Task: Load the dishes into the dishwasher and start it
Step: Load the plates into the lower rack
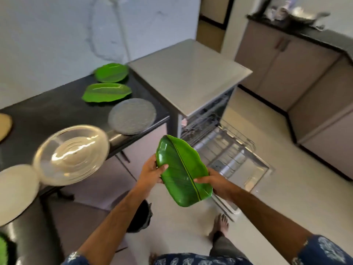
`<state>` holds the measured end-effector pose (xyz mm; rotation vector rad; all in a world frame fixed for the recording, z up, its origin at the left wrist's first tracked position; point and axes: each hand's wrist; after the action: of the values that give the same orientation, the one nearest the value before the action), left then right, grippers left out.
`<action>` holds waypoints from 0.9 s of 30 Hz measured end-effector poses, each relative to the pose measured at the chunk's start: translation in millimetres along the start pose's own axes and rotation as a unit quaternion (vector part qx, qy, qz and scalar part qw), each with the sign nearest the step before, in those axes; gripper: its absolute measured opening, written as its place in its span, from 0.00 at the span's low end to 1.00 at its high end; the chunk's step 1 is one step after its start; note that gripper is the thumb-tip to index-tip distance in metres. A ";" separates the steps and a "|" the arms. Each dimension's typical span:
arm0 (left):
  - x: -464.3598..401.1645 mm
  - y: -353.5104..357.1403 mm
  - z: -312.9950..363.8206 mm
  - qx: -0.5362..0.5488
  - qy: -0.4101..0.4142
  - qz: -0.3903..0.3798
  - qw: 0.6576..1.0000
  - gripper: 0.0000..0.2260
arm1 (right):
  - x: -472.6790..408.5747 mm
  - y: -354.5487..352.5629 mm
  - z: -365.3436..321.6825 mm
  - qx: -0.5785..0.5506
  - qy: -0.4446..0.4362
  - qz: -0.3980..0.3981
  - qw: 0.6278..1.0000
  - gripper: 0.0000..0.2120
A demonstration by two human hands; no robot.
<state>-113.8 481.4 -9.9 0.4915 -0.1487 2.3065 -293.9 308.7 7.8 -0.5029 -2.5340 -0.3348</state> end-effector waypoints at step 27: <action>-338.8 264.2 -216.5 -0.019 -0.218 0.119 0.968 0.19 | -271.4 -258.5 210.7 0.340 -0.072 0.041 0.937 0.42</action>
<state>-150.5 124.8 -330.8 1.0039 -0.4890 2.3861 -281.8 68.8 -348.8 -0.3583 -2.5389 0.6172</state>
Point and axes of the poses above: each hand's wrist, its own x-axis away from the middle knuckle, its own y-axis out of the palm, z = x × y, and after that the axes turned 2 degrees about -y, right-handed
